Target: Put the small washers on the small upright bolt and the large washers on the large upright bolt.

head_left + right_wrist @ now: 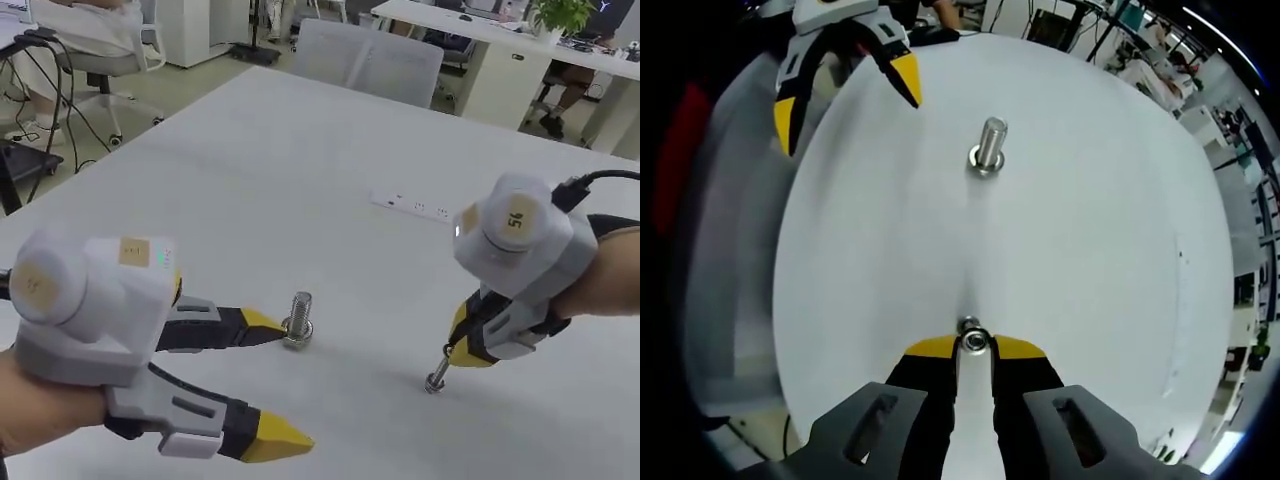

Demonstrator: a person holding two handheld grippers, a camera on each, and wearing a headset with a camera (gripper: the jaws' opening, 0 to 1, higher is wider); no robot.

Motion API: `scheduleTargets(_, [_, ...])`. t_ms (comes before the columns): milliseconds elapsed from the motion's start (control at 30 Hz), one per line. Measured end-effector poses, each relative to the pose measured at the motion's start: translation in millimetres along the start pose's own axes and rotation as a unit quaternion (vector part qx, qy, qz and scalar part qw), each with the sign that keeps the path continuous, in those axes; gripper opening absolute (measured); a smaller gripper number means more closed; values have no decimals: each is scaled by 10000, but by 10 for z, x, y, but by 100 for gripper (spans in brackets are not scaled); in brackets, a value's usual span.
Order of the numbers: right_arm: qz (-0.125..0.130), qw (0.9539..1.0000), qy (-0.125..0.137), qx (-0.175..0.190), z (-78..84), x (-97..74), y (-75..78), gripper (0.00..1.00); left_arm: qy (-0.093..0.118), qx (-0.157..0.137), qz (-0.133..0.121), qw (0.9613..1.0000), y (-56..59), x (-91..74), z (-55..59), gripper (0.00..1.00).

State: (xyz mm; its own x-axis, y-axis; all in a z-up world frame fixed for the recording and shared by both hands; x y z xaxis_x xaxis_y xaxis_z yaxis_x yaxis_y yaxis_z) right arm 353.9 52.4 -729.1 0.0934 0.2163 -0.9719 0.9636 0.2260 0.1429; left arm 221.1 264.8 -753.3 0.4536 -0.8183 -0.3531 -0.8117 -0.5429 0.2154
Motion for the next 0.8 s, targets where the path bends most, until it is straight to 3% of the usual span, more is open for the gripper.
scheduleTargets(800, [-144, 9998, -35, 112, 83, 291, 1, 13, -31, -33, -7, 10000, -10, 10, 26, 62])
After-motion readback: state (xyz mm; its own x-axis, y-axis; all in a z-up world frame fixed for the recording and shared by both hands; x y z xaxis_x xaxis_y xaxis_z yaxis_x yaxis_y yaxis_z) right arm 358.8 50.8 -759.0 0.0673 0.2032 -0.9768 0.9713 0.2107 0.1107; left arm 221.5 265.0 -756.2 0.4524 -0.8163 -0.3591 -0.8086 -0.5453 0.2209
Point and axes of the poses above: the centre of the closed fingertips' face, and the gripper's own axes: x roughly forward along the fingers, y roughly to its right, z roughly out of its underside, the point moved 9 cm from there along -x, roughly backward along the fingers, and after that the axes turned 7 degrees about -x, right-handed, at the moved point
